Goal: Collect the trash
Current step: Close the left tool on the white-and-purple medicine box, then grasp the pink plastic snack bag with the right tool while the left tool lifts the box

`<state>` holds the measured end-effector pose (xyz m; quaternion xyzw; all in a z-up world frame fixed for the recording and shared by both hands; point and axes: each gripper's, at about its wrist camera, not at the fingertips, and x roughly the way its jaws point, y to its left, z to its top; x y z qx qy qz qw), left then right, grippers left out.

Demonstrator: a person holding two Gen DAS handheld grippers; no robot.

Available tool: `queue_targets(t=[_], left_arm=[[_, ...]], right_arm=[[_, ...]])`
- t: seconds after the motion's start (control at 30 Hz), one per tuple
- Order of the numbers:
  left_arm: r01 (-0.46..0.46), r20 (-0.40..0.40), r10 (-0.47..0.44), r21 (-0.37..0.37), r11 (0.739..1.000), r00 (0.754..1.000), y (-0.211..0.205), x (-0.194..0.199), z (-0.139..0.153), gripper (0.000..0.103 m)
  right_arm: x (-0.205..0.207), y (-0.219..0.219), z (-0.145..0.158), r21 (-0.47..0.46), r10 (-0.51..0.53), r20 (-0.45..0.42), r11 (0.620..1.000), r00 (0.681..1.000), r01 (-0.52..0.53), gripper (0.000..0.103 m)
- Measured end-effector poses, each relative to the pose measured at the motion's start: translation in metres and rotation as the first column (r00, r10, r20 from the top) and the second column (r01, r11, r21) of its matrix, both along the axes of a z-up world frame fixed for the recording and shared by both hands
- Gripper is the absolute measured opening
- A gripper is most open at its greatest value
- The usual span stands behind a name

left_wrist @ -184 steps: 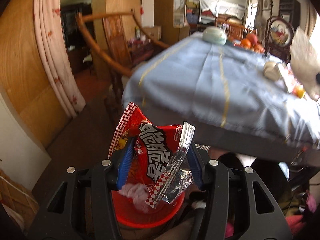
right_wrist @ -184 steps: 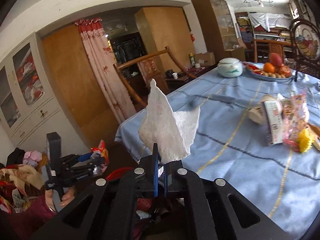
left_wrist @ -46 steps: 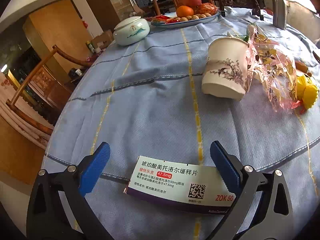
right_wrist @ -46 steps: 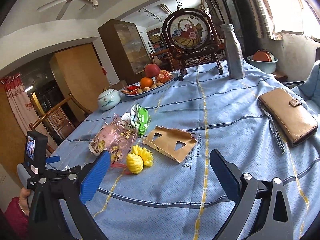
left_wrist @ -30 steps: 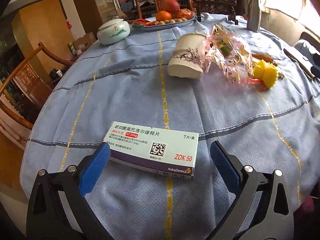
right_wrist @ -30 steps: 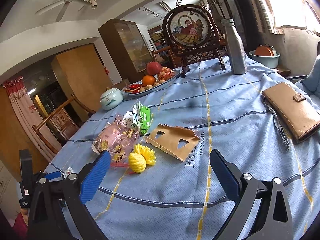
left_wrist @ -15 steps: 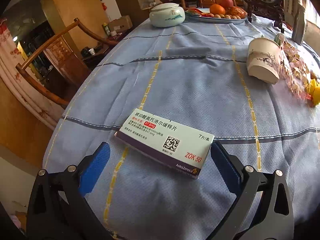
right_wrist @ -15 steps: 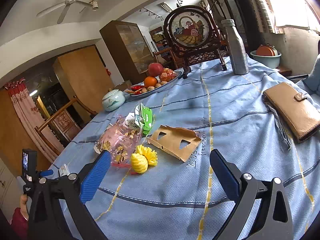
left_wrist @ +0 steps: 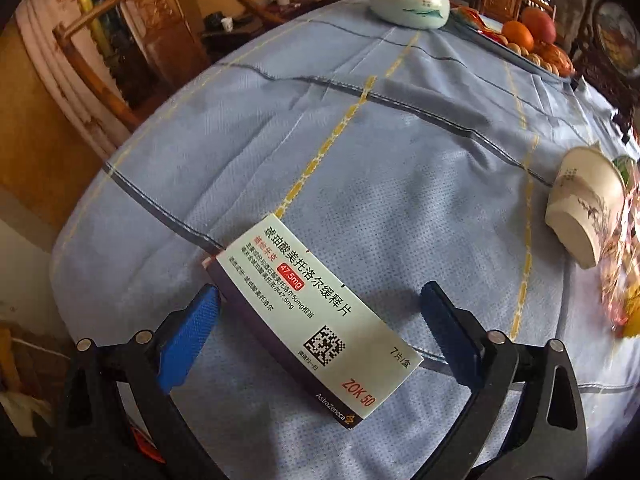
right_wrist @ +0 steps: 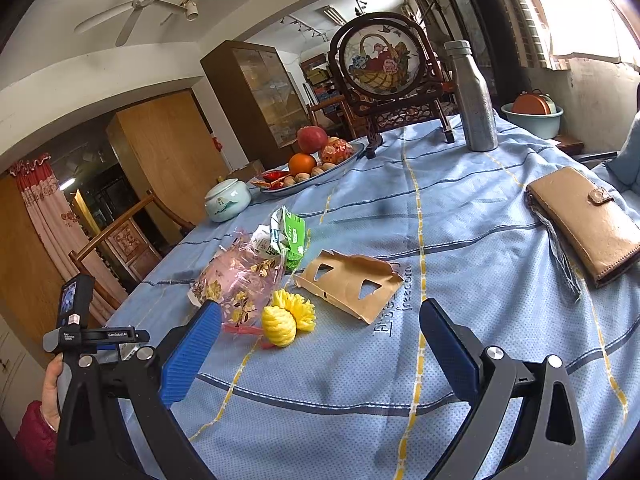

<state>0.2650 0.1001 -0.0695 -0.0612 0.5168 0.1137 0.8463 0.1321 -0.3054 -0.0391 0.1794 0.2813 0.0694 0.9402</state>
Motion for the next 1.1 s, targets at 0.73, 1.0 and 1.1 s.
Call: queue_targets(t=[0.73,1.0,1.1], left_arm=[[0.364,0.195,-0.373,0.084,0.928,0.907,-0.058,-0.048,-0.001,0.062],[0.373,0.218,-0.372,0.037,0.927,0.902,-0.052,-0.047,0.000,0.061],[0.369,0.236,-0.367,0.038,0.929,0.900,-0.049,-0.049,0.001,0.047]], right_arm=[[0.069,0.100,0.010,-0.190,0.225,-0.149,0.949,0.963,-0.251,0.097],[0.133,0.120,-0.016,-0.166,0.203,-0.259,0.954,0.944,-0.251,0.076],[0.127,0.114,-0.014,-0.060,0.282,-0.228,0.951,0.932,-0.302,0.018]])
